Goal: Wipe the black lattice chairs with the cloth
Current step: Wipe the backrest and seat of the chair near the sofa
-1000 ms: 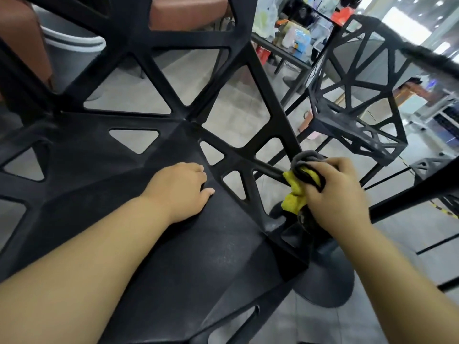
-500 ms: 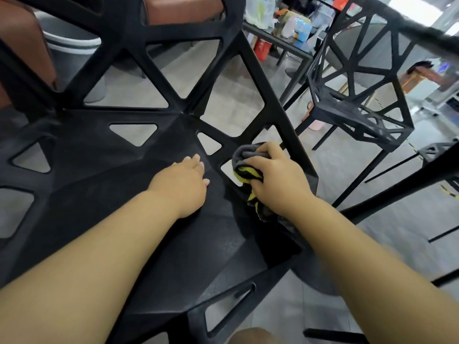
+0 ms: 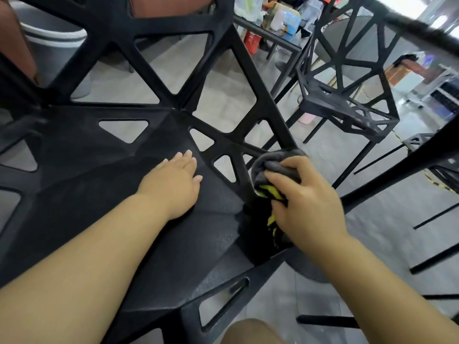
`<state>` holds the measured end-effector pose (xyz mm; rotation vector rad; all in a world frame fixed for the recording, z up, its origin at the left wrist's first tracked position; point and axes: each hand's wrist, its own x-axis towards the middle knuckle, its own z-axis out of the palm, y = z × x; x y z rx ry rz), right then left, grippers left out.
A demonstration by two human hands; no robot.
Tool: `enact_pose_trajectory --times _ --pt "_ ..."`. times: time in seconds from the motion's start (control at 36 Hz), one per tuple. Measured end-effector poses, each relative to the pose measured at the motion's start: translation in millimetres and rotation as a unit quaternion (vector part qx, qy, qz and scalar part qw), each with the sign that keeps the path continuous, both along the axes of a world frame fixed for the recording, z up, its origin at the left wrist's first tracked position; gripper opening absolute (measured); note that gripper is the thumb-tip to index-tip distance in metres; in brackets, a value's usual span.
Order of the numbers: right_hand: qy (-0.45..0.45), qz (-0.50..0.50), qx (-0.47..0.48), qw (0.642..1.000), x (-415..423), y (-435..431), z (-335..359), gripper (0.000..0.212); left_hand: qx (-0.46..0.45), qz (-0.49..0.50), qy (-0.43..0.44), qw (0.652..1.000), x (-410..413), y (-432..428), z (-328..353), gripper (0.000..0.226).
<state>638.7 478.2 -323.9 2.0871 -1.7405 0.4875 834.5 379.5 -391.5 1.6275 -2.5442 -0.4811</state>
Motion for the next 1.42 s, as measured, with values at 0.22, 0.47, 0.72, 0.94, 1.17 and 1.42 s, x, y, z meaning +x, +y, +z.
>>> enact_pose_trajectory --times 0.22,0.47,0.72,0.94,1.17,1.42 --pt "-0.039 -0.071 -0.031 0.996 -50.8 -47.7 14.9 0.035 -0.061 -0.023 -0.019 0.998 -3.1 8.6 12.3 0.044" --pt "0.032 -0.109 0.080 0.990 -22.7 -19.9 2.2 0.028 -0.042 -0.096 -0.002 0.994 -8.5 25.8 22.5 0.051" --pt "-0.113 -0.018 0.030 0.993 -29.6 28.9 -21.8 0.041 -0.022 -0.090 -0.028 0.995 -14.9 29.0 19.6 0.052" --pt "-0.190 -0.157 -0.027 0.969 -46.5 4.9 -16.5 0.037 -0.051 -0.094 -0.054 0.993 -16.7 31.8 23.7 0.050" --pt "-0.041 -0.031 0.115 0.992 -6.2 2.7 -14.1 0.029 -0.038 -0.084 -0.008 0.996 -5.3 27.9 26.9 0.045" --pt "0.071 -0.063 0.110 0.989 21.0 -99.2 13.1 0.030 -0.054 -0.032 -0.020 0.998 20.1 29.1 22.5 0.049"
